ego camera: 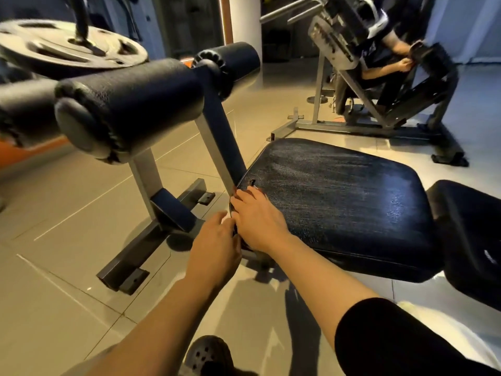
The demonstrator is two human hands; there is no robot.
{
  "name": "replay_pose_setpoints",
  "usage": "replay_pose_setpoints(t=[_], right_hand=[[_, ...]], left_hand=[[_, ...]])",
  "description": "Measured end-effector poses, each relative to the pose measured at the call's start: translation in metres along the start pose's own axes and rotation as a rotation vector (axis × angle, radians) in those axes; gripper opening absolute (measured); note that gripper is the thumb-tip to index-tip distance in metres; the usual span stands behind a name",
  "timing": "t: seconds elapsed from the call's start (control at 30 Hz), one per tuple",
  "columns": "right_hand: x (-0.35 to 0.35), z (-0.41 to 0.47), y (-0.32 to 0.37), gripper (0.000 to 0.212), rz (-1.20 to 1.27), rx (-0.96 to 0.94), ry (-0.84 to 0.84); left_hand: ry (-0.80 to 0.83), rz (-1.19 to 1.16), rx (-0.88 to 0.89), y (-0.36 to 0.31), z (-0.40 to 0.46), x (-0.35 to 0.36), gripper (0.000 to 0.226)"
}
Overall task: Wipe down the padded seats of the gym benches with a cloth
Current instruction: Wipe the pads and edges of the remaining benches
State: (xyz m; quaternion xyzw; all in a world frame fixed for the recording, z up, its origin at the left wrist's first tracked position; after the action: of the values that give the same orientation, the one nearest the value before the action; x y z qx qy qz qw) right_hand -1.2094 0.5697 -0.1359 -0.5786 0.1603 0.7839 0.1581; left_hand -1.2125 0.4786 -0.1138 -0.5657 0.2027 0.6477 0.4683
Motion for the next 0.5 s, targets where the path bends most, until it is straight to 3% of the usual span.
replay_pose_setpoints(t=[0.27, 0.5], right_hand=[[-0.026, -0.064, -0.112, 0.048, 0.058, 0.274, 0.024], [-0.057, -0.141, -0.196, 0.05, 0.021, 0.551, -0.034]], left_hand=[[0.094, 0.1, 0.209, -0.081, 0.015, 0.043, 0.047], [0.113, -0.016, 0.413, -0.176, 0.013, 0.072, 0.046]])
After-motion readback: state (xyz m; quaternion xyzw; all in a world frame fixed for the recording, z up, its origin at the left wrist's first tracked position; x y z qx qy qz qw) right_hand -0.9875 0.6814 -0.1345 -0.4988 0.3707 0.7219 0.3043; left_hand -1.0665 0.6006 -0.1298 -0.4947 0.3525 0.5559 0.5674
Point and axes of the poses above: each hand's wrist, its own z-axis towards the middle knuckle, its own x-axis out of the palm, y = z × x, the point moved 8 cm from there along z, towards the middle knuckle, and after that the axes turned 7 degrees about -y, right-handed, at the moved point
